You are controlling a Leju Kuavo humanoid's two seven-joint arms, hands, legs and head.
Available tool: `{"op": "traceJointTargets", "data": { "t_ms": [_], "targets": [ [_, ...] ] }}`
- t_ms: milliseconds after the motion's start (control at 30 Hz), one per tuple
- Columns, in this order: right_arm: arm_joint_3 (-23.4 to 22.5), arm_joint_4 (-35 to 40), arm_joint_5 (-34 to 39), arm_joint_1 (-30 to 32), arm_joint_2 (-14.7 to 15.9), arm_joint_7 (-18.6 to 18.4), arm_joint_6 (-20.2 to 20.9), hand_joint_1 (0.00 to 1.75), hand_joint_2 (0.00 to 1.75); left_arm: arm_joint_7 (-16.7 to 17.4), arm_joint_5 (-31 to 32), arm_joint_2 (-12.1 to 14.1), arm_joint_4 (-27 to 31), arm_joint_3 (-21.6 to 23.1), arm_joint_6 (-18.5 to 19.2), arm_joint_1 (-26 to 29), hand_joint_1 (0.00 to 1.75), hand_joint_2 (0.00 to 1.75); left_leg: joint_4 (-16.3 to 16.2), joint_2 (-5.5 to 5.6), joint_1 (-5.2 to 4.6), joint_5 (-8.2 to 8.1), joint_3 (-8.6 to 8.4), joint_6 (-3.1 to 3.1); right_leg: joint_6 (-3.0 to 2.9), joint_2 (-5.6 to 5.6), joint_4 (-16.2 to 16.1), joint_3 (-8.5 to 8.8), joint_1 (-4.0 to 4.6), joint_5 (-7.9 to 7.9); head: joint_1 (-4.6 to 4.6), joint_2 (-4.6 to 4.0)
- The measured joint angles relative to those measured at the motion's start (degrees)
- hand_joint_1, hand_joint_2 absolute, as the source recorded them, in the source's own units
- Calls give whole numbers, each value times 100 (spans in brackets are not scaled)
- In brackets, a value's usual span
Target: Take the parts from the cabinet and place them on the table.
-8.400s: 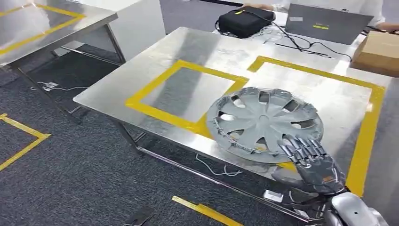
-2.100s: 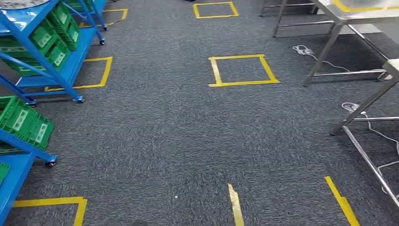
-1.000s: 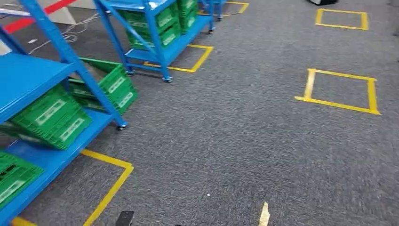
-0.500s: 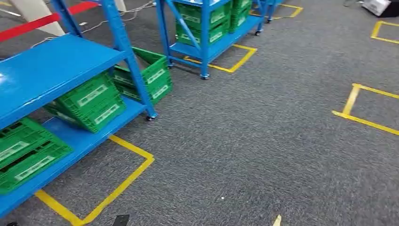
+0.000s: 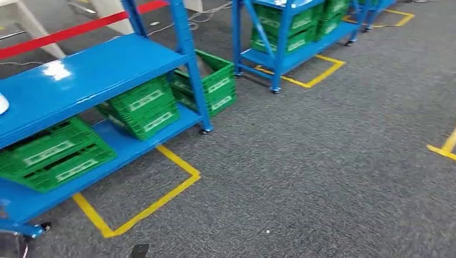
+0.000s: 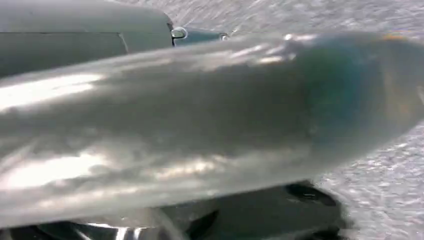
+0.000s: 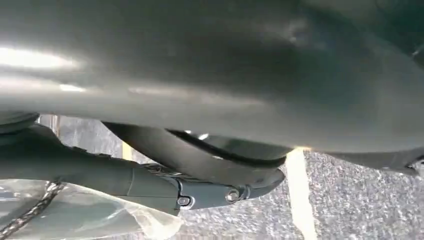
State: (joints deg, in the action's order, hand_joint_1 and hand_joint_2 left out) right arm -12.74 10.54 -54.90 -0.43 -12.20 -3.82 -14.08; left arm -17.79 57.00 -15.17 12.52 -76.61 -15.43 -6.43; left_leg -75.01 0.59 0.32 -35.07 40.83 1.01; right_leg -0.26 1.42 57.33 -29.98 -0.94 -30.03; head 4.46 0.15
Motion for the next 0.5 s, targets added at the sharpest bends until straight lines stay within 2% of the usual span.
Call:
{"op": "traceJointTargets", "data": {
  "t_ms": [33,67,100,133,167,200,300,333,367,400,433,467,500],
  "targets": [
    [0,0,-2,2,0,-7,0,0,0,37,4,0,0,0,-15,11,0,0,-83,-11,3,30,34,4,-1,81,0,8,7,-11,7,0],
    [0,0,-2,1,0,-29,-4,0,0,70,9,2,0,0,-33,20,0,0,83,-21,3,188,-55,-3,3,161,0,20,14,-23,2,0],
    [0,0,2,-4,0,-31,-7,0,0,114,28,4,0,0,-48,28,0,0,477,-52,0,432,-259,-24,5,236,0,41,21,-36,7,0],
    [0,0,11,-12,0,-17,-7,0,0,155,48,9,0,4,-57,28,0,0,1009,-136,-12,693,-533,-61,11,305,0,73,28,-54,4,0],
    [0,0,17,-17,-4,-15,-9,0,0,166,63,13,0,11,-57,27,0,0,1456,-416,-51,855,-764,-122,27,352,-2,98,35,-73,4,0],
    [0,0,64,-14,-11,-13,-46,0,0,199,138,15,0,18,-57,7,0,0,1607,-705,-143,747,-827,-159,73,420,19,95,84,-109,-2,0],
    [-184,2,503,-138,-96,-99,-251,0,0,347,724,24,0,254,53,19,0,0,1622,-497,-157,755,-768,-209,138,625,-7,127,81,-125,-7,0],
    [-286,9,557,-232,-140,-183,-256,0,0,345,878,26,0,393,126,24,0,0,1685,-403,-129,787,-793,-259,183,689,-14,159,88,-148,6,0],
    [-330,11,564,-301,-149,-241,-256,0,0,332,916,17,0,483,155,17,0,0,1719,-346,-94,822,-813,-292,226,376,52,120,64,-213,-15,0],
    [-376,11,584,-350,-175,-284,-253,0,0,328,955,11,0,571,171,-17,0,0,1722,-276,-76,835,-807,-331,234,69,290,6,40,-373,-55,0],
    [-426,11,592,-381,-181,-334,-260,0,0,332,981,-6,0,638,171,-50,0,0,1722,-194,-70,842,-798,-356,244,-56,705,-185,28,-580,-65,0],
    [-466,11,597,-395,-181,-334,-267,0,0,347,1036,-13,0,693,171,-62,0,0,1722,-111,-70,841,-797,-366,258,-102,1182,-418,25,-780,-61,0],
    [-498,11,579,-394,-181,-334,-262,0,0,382,1141,-26,0,765,160,-60,0,0,1717,-19,-70,840,-795,-367,270,-124,1613,-654,25,-915,-66,0]
  ]
}}
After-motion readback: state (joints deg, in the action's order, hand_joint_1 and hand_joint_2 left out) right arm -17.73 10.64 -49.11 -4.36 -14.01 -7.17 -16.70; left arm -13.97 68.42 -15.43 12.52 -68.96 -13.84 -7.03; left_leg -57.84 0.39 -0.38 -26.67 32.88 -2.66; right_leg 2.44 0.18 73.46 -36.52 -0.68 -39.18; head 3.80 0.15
